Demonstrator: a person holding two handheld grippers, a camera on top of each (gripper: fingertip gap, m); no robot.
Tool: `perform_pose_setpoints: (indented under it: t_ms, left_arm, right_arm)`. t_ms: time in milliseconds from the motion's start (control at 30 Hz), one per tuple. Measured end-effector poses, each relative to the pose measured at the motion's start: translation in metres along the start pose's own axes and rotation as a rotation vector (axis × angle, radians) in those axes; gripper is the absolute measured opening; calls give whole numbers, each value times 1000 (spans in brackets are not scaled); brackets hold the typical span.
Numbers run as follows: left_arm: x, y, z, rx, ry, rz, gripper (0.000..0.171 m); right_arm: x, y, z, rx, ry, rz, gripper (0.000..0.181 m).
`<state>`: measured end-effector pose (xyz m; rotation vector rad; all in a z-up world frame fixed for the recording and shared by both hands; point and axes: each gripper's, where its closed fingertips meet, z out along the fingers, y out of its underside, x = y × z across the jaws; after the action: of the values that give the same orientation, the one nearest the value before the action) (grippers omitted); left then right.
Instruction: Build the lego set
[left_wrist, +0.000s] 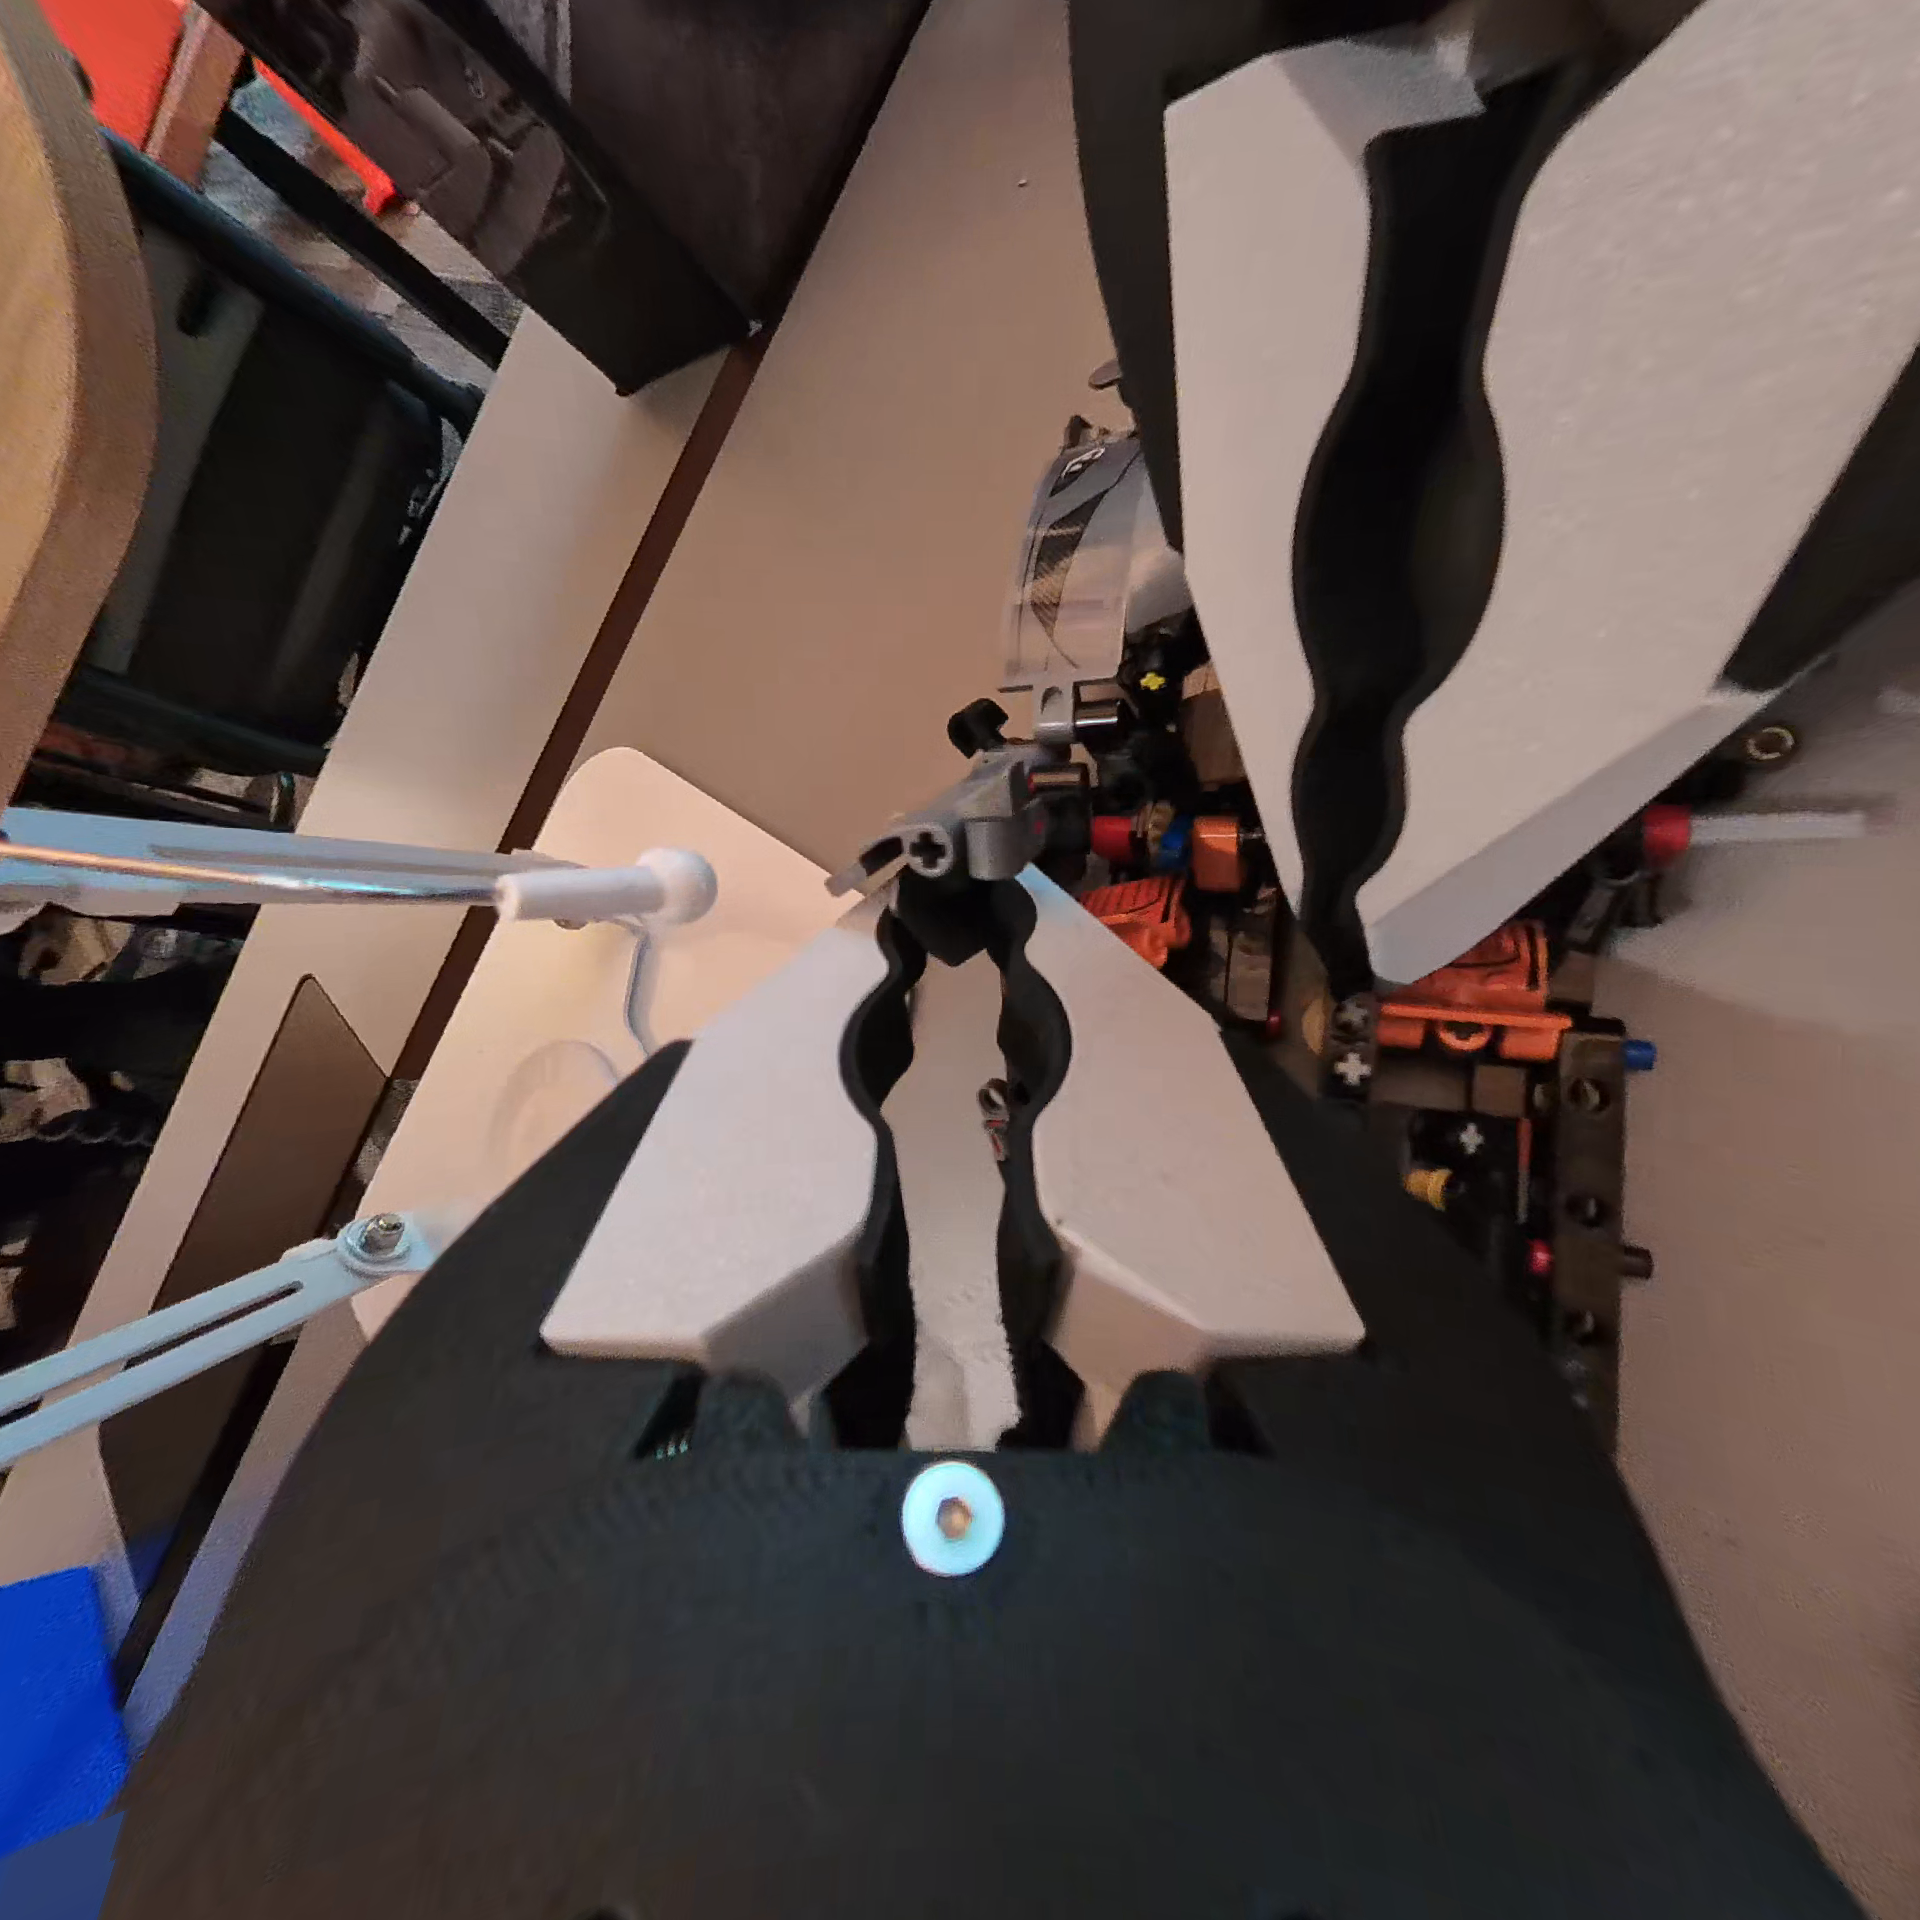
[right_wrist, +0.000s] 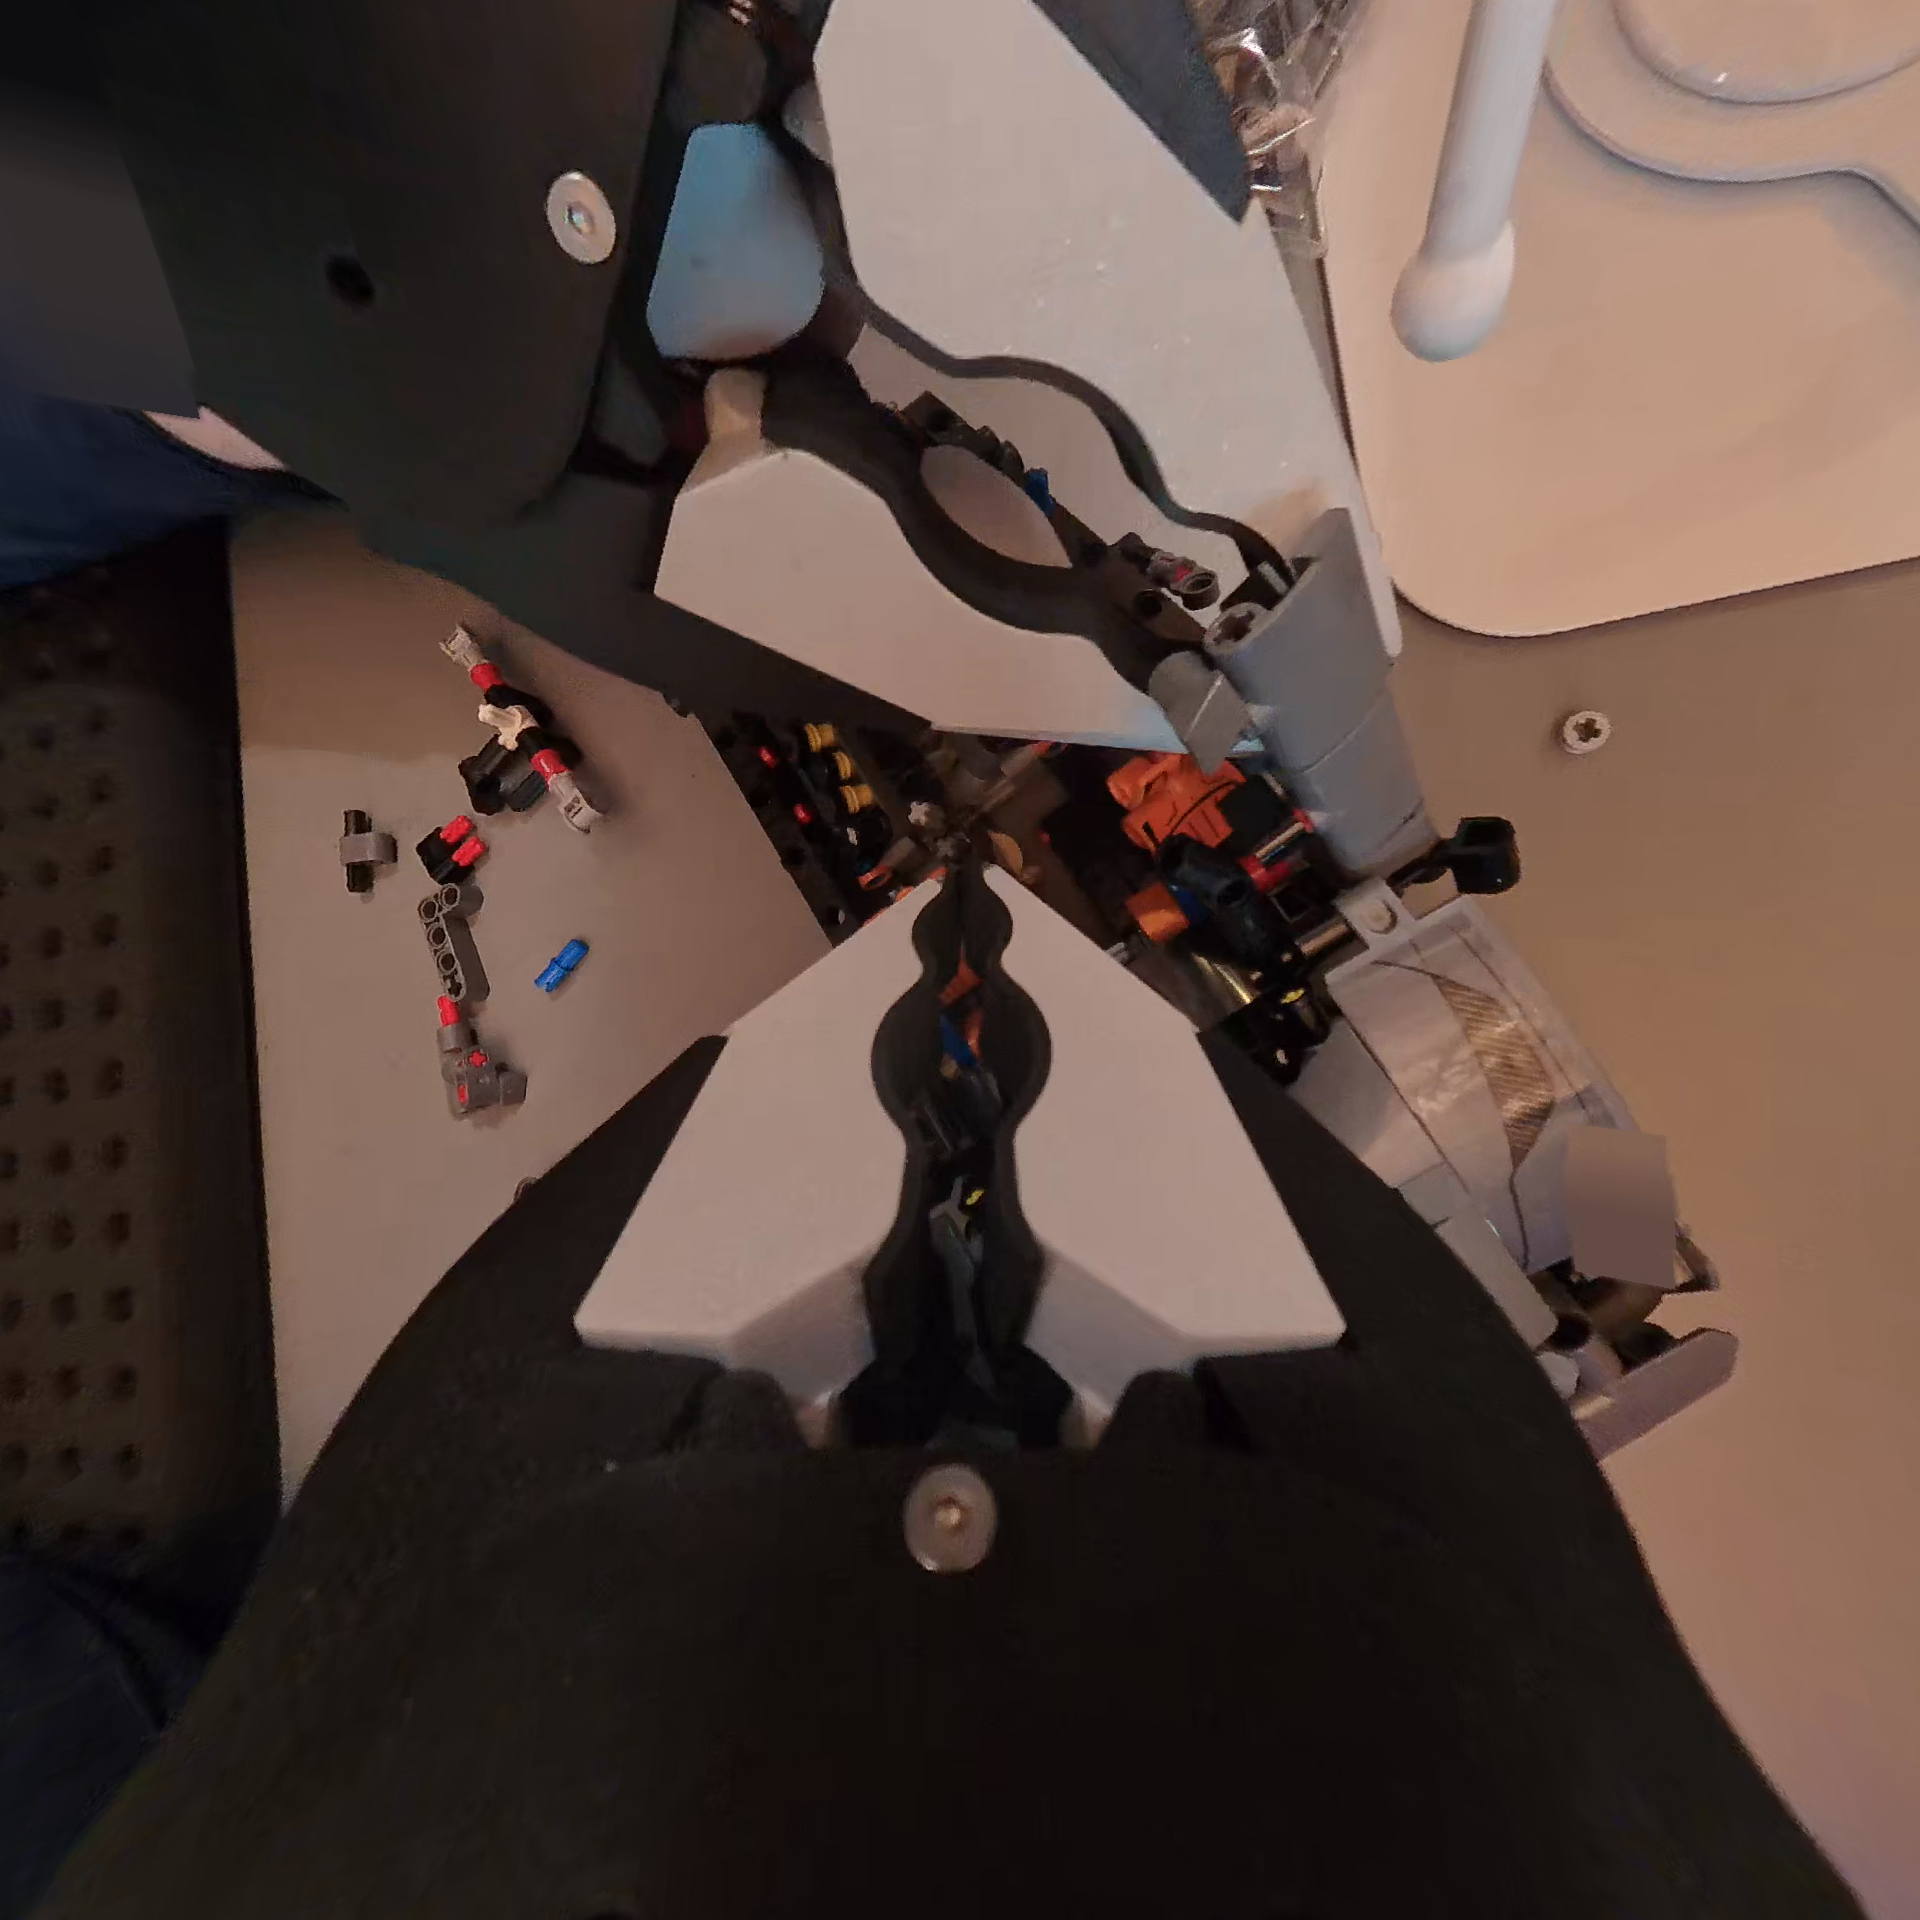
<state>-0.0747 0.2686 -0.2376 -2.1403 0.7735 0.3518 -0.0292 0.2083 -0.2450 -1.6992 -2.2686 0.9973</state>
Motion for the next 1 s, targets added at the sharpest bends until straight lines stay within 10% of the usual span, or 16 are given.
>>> perform_pose_setpoints:
  t_ms: [267,467,667,833,1000]
  left_arm:
    - [-13,11,15,65,200,-421,3]
    - [-9,22,4,41,289,-410,1]
    - [18,10,-5,58,402,-303,2]
    - [25,2,-9,71,376,-214,4]
    - [31,-5,1,107,417,-259,11]
  right_arm:
    - [-24,18,39,-116,-152,-11,0]
    - [-18,-8,-22,-59,42,-52,0]
    - [45,4,-61,-84,392,79,39]
    - [59,27,-36,-162,371,160,88]
    - [60,27,-35,-135,363,171,88]
